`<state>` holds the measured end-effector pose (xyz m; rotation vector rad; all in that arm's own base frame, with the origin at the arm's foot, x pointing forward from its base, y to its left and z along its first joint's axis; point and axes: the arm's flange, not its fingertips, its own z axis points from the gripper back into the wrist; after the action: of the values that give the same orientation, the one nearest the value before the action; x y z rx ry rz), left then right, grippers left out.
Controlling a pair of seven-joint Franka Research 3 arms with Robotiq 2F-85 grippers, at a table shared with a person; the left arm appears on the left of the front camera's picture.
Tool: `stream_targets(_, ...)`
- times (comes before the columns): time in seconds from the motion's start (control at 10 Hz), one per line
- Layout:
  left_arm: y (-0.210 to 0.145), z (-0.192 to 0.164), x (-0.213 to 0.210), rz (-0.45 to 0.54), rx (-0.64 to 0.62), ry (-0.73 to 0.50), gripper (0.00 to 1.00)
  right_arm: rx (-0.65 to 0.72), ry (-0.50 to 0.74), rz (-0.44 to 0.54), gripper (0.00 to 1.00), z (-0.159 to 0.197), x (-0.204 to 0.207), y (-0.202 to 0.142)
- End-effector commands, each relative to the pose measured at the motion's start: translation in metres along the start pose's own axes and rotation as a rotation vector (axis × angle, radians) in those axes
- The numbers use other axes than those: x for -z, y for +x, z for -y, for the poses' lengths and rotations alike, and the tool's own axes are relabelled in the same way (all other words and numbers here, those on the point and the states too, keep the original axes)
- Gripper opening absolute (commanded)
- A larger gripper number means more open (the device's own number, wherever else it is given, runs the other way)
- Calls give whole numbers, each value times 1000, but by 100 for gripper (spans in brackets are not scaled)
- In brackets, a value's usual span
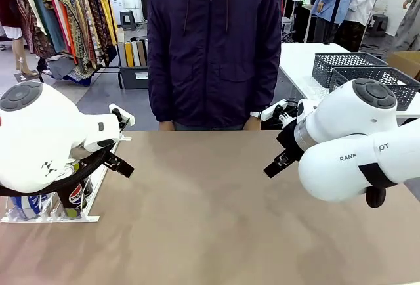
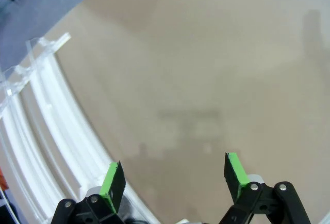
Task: Retrieve and store the cans from the dispenser.
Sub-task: Pick up one can from the Automatic Can Dispenser and place it in the middle of the table.
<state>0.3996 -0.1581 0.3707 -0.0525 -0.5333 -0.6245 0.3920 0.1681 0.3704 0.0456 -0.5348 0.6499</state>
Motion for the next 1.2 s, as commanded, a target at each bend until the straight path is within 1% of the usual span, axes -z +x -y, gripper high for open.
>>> stream_targets(0.0,7,0,-31,-33,17,-217,100,86,197,-88,100,10,-26,-8)
stream_targets(0.1,15,2,-58,-117,-226,-325,100,257,270,-151,100,14,-41,-6)
stream_targets(0.2,17,-4,-89,-65,-284,-447,100,387,398,-131,100,20,-64,-8)
stream_targets(0.3,9,-19,-132,-13,-246,-660,100,372,579,-26,100,28,-102,-22)
stream_targets(0.4,-4,-44,-171,83,-263,-785,100,364,646,94,100,40,-146,-45)
stream_targets(0.5,-28,-76,-214,209,-330,-856,100,373,674,241,100,51,-196,-78)
stream_targets(0.6,-56,-116,-247,354,-430,-867,100,424,643,396,100,67,-236,-114)
stream_targets(0.7,-95,-159,-271,466,-500,-888,100,507,628,551,100,85,-263,-157)
stream_targets(0.8,-129,-189,-274,524,-585,-831,100,591,644,687,100,103,-278,-194)
stream_targets(0.9,-165,-214,-273,579,-665,-841,100,689,696,810,100,119,-286,-228)
stream_targets(1.0,-202,-233,-272,662,-731,-860,100,820,713,879,100,133,-285,-255)
stream_targets(1.1,-237,-246,-272,748,-744,-865,100,947,731,899,100,144,-276,-273)
